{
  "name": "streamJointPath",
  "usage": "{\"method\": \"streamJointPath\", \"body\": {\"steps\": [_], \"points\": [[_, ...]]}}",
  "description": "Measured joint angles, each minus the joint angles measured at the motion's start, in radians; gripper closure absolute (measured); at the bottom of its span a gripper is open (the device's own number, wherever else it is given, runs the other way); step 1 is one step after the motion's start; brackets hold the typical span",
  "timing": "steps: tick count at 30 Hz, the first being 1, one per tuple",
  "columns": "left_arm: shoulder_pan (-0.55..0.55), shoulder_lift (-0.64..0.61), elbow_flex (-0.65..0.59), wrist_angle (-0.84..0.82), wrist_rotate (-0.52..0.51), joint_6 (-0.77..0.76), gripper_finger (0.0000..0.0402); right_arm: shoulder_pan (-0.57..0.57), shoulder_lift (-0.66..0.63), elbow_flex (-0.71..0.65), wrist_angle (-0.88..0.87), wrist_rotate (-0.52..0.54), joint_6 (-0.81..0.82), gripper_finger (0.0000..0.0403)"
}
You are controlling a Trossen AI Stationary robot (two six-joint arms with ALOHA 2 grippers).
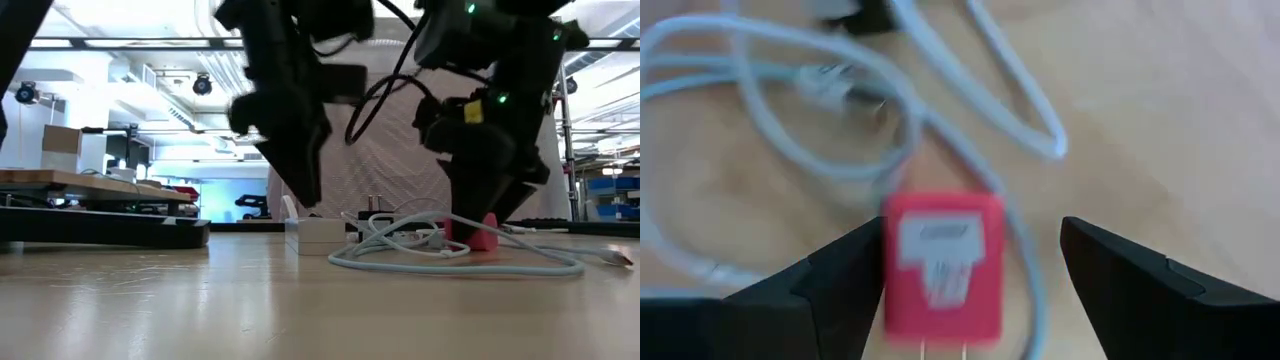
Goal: Insert USB
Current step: Insert the white charger cable to the pink charger adapter
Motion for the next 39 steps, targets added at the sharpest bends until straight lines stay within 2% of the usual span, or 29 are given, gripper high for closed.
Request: {"method": "streamJointPath", "body": {"steps": [5,11,14,17,20,25,28,33,39], "points": [[-0.001,-0.124,-0.118,0.11,0.0,-0.008,0.0259,-0.017,0.019,0.003,0.001,0.001,-0.04,0.015],[-0.002,-0.281,-0.261,0.336,0.0,0.003,0.0266,-0.02,0.012,0.004,0.002,-0.011,-0.133,0.0263],[-0.006,-0.335,-0.339,0.494,0.026,0.011,0.0267,-0.02,0.002,0.012,-0.005,-0.029,-0.211,0.0269],[-0.012,-0.36,-0.418,0.692,0.118,0.035,0.0265,-0.017,-0.035,0.017,-0.014,-0.025,-0.242,0.0269],[-0.014,-0.349,-0.472,0.827,0.196,0.047,0.0261,-0.005,-0.092,0.017,-0.065,-0.023,-0.256,0.0269],[-0.012,-0.303,-0.487,0.924,0.218,0.061,0.0256,0.03,-0.217,0.015,-0.174,0.042,-0.255,0.0269],[-0.013,-0.246,-0.493,0.967,0.236,0.058,0.0257,0.05,-0.294,0.013,-0.181,0.107,-0.25,0.0269],[-0.014,-0.156,-0.42,1.035,0.245,0.053,0.0266,0.068,-0.351,0.008,-0.185,0.142,-0.266,0.0269],[-0.013,-0.037,-0.321,0.958,0.235,0.042,0.0277,0.083,-0.402,0.008,-0.217,0.145,-0.291,0.0269]]}}
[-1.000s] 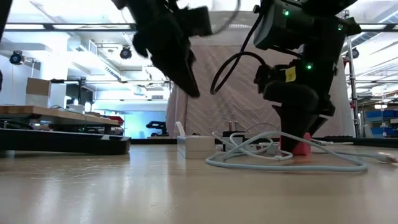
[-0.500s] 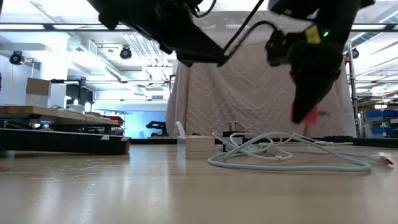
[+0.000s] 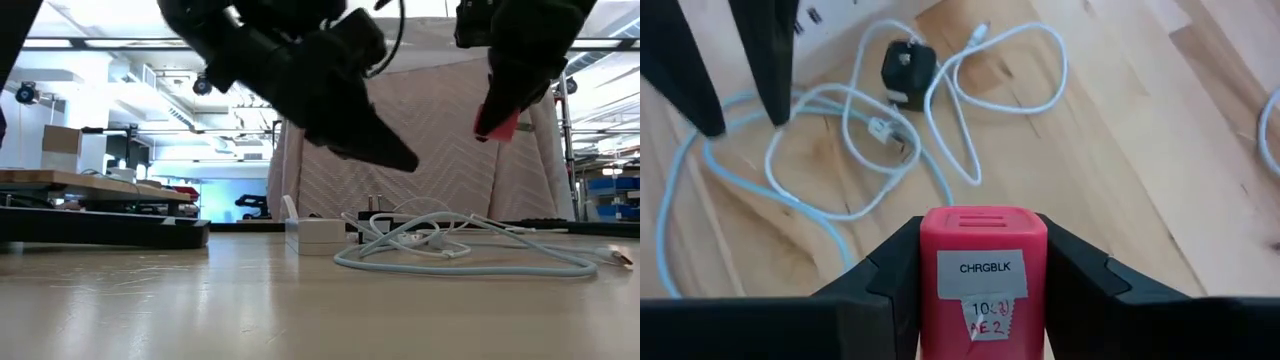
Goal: Insert USB
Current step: Insert the white charger cable to the pink charger adapter
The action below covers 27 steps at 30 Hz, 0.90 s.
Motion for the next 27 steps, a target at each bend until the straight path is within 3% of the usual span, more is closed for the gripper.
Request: {"method": "streamJointPath", "body": {"steps": [6,15,22,27], "points": [[0.002,0.087,0.098,-0.067,-0.15,-0.018,0.0283,0.007,-0.077,0.0,-0.072,0.004,-0.019,0.0269],[0.013,0.237,0.242,-0.109,-0.161,-0.016,0.0279,0.037,-0.135,-0.01,-0.039,0.154,-0.108,0.0269],[0.036,0.278,0.275,-0.153,-0.252,-0.016,0.027,0.14,-0.172,-0.074,0.155,0.367,-0.268,0.0269],[0.041,0.275,0.278,-0.223,-0.263,0.018,0.0267,0.155,-0.237,-0.073,0.28,0.38,-0.432,0.0269]]}}
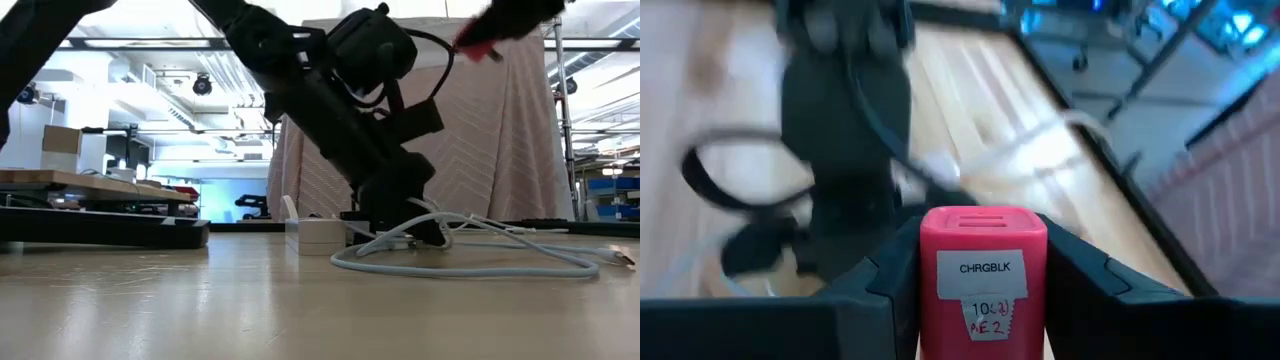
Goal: Insert USB
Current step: Insert the white charger cable to the pink charger adapter
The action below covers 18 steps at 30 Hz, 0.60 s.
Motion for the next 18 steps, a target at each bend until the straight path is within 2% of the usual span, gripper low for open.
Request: {"method": "streamJointPath", "body": {"steps": [4,7,13,18], "points": [[0.001,-0.009,0.004,-0.036,0.0,0.026,0.0274,-0.005,-0.05,0.001,0.104,0.001,-0.127,0.0269],[-0.001,-0.018,0.027,-0.094,0.001,0.028,0.0282,-0.005,-0.078,0.001,0.12,-0.019,-0.172,0.0269],[-0.002,-0.052,0.147,-0.436,0.001,0.017,0.029,-0.003,-0.094,-0.008,0.114,-0.107,-0.208,0.0269],[-0.015,-0.071,0.194,-0.569,0.001,-0.059,0.0282,-0.003,-0.085,-0.008,0.12,-0.093,-0.216,0.0269]]}}
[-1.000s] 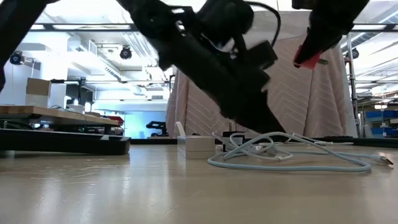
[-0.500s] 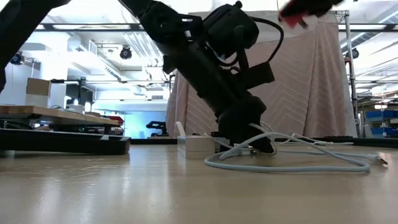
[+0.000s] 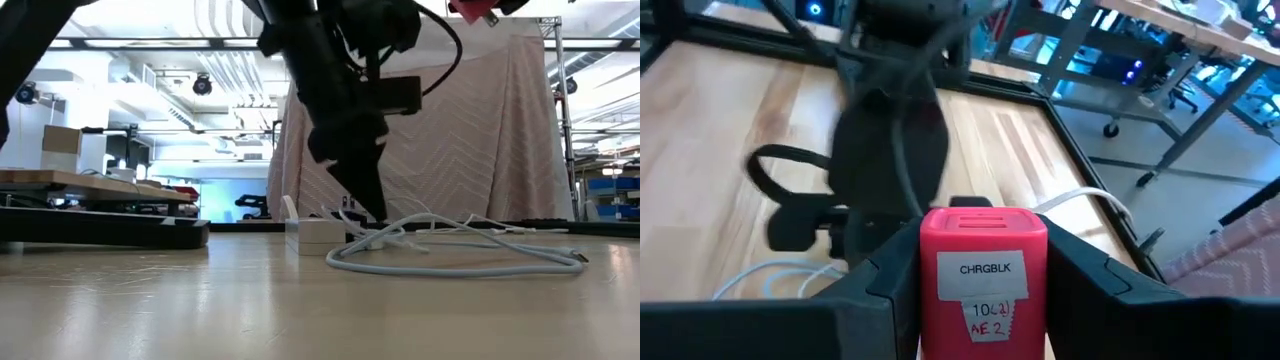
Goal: Insert USB
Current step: Insert the white charger cable to the pink charger adapter
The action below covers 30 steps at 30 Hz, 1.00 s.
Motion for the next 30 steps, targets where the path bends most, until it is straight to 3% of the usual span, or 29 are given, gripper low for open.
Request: {"method": "streamJointPath", "body": {"steps": [10,18,22,27,30], "points": [[-0.014,0.017,-0.023,0.029,0.0,-0.113,0.0265,0.0,0.03,0.0,-0.01,0.0,-0.015,0.0269],[-0.013,0.023,-0.086,0.129,-0.003,-0.136,0.0277,-0.013,0.028,0.0,0.002,0.001,-0.044,0.0269],[-0.014,0.023,-0.108,0.197,-0.005,-0.121,0.0302,-0.027,0.029,0.0,0.001,0.001,-0.052,0.0269],[-0.024,0.014,-0.113,0.183,-0.092,-0.106,0.0386,-0.031,0.028,0.0,0.001,0.001,-0.052,0.0269],[-0.032,-0.027,-0.114,0.18,-0.137,-0.094,0.039,-0.03,0.021,0.0,-0.001,0.0,-0.053,0.0269]]}}
